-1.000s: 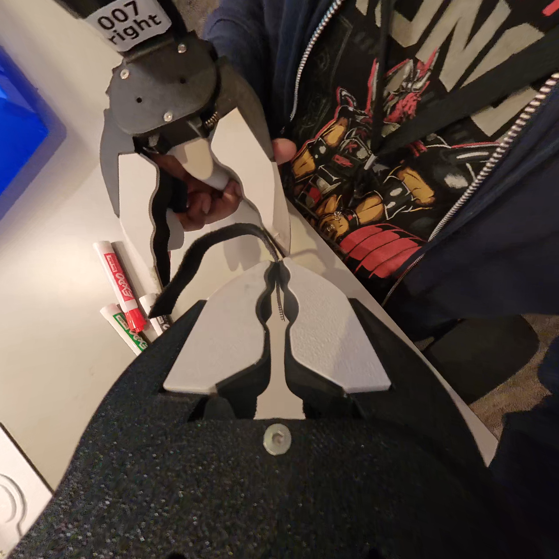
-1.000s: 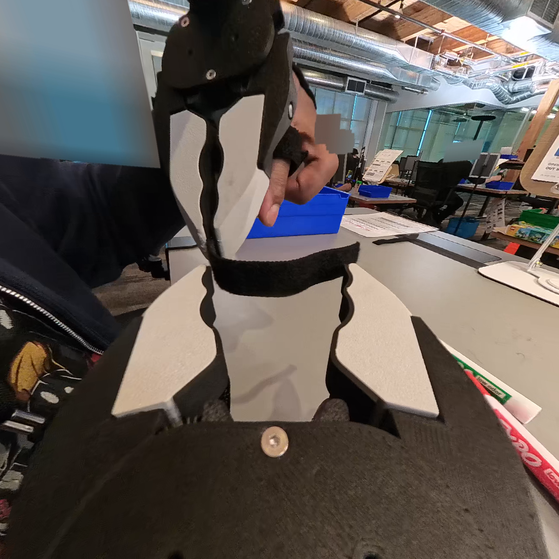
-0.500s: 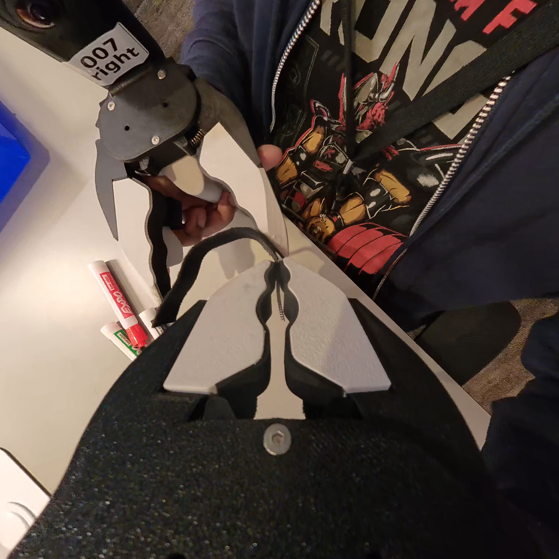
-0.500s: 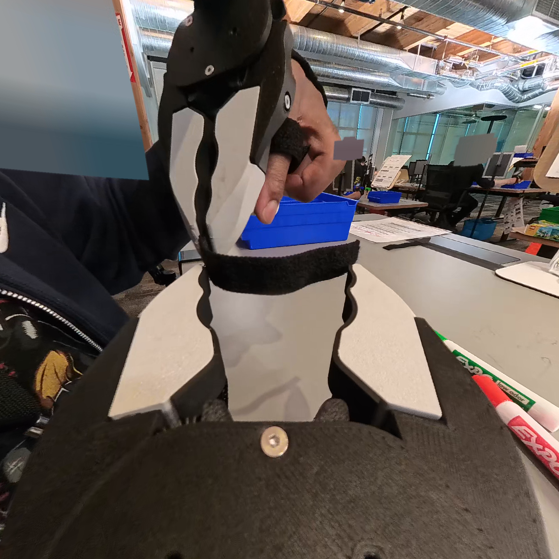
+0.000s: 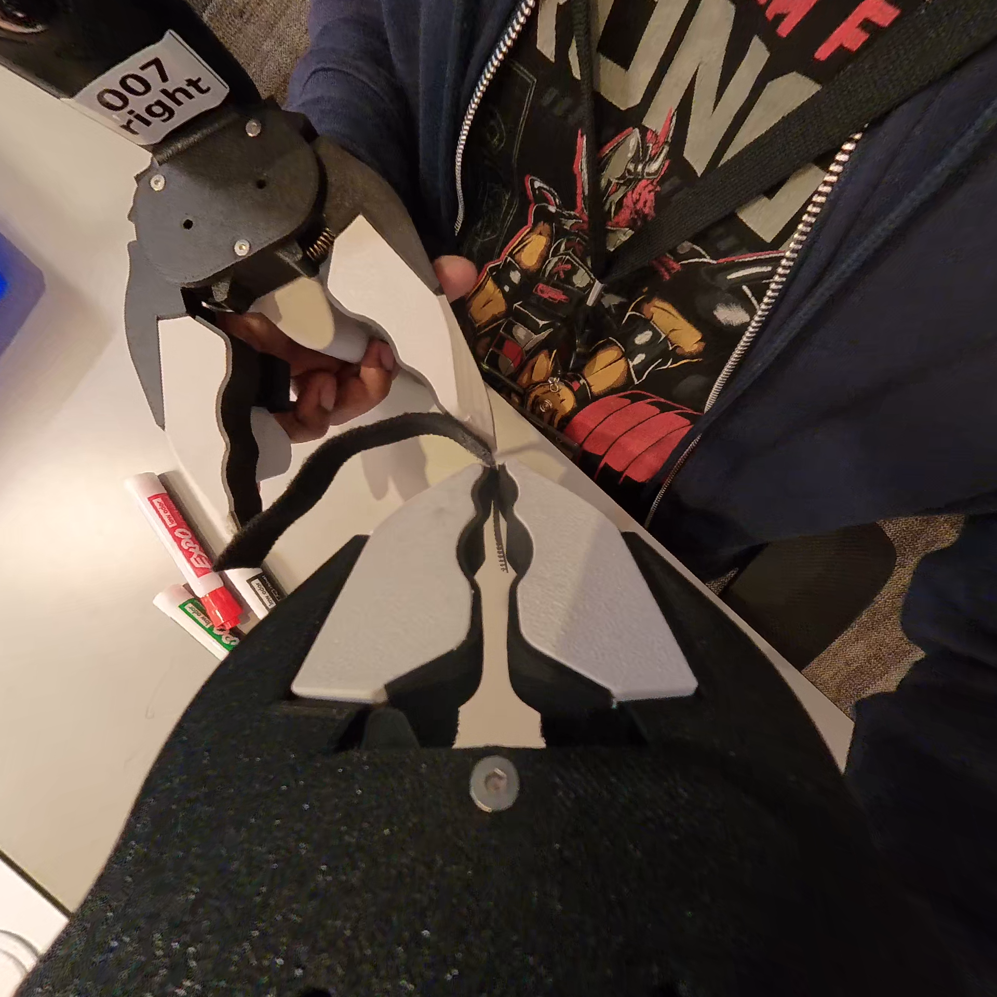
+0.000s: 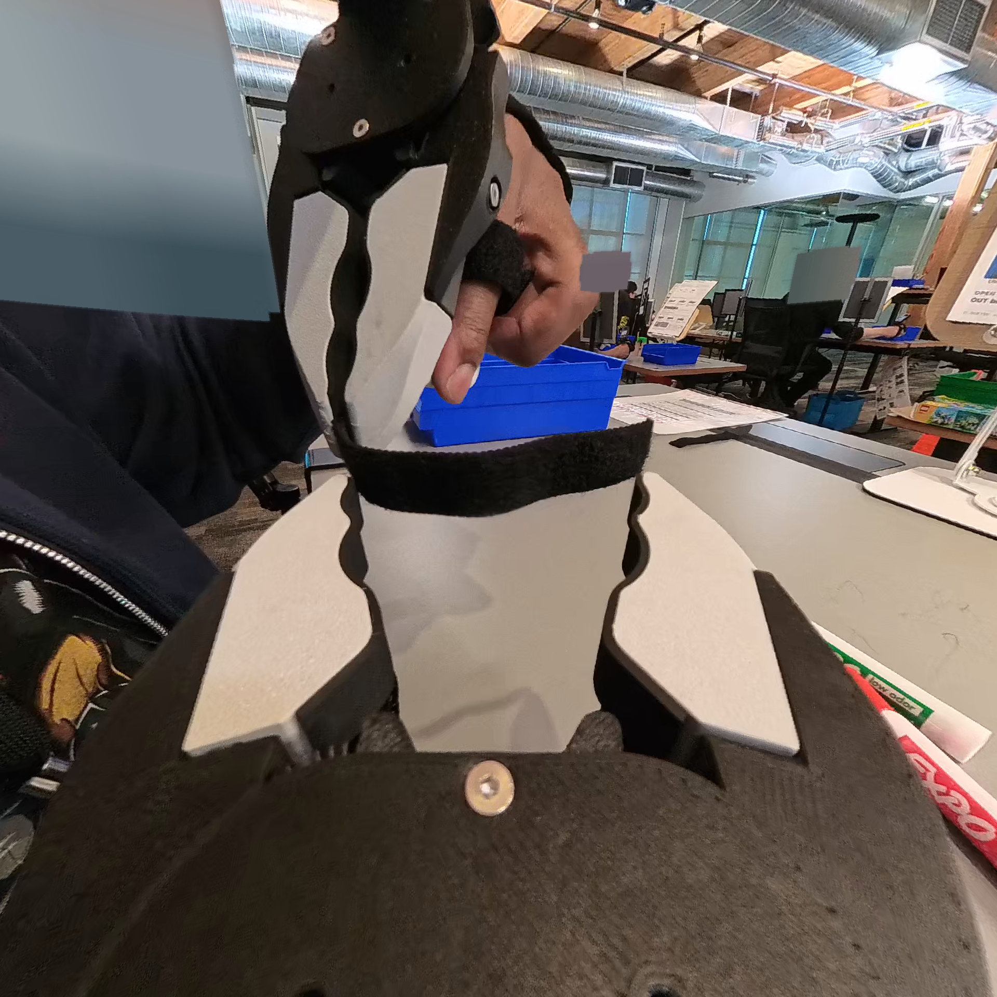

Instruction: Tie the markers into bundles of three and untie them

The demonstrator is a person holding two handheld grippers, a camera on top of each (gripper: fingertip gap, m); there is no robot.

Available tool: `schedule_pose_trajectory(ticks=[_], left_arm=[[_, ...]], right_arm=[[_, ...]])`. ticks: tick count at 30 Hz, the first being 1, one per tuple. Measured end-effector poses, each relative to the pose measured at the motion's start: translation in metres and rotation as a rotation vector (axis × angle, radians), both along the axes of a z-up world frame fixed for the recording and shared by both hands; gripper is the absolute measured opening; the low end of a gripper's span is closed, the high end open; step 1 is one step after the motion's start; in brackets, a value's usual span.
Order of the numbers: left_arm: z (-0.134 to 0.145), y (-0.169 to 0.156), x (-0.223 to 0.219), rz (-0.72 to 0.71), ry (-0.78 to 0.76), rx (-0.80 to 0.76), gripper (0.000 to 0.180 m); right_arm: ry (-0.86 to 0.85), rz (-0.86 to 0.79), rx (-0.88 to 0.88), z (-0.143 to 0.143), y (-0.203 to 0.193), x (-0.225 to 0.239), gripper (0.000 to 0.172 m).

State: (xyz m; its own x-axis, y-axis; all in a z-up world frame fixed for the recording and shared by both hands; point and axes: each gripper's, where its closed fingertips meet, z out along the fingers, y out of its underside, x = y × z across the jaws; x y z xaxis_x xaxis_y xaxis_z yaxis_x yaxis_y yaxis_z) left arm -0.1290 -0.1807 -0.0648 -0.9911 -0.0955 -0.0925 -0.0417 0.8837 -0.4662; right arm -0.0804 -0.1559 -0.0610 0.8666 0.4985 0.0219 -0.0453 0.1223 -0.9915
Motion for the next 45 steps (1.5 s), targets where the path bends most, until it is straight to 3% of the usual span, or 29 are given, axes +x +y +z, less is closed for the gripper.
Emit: schedule_pose_trajectory(ticks=[11,21,32,45], left_arm=[[-0.001,0.002,0.003,-0.008,0.034,0.0,0.001],[-0.009,-0.003,0.026,0.079,0.026,-0.04,0.002],[-0.008,-0.017,0.025,0.034,-0.01,-0.075,0.002],[-0.008,-0.012,0.021,0.054,-0.018,-0.092,0.002]], right_arm=[[-0.014,0.026,0.012,0.0,-0.003,-0.005,0.092],[-0.025,0.031,0.019,-0.001,-0.004,-0.009,0.087],[-0.029,0.048,0.049,0.001,-0.01,-0.012,0.074],[-0.043,0.043,0.09,0.003,-0.016,-0.015,0.059]])
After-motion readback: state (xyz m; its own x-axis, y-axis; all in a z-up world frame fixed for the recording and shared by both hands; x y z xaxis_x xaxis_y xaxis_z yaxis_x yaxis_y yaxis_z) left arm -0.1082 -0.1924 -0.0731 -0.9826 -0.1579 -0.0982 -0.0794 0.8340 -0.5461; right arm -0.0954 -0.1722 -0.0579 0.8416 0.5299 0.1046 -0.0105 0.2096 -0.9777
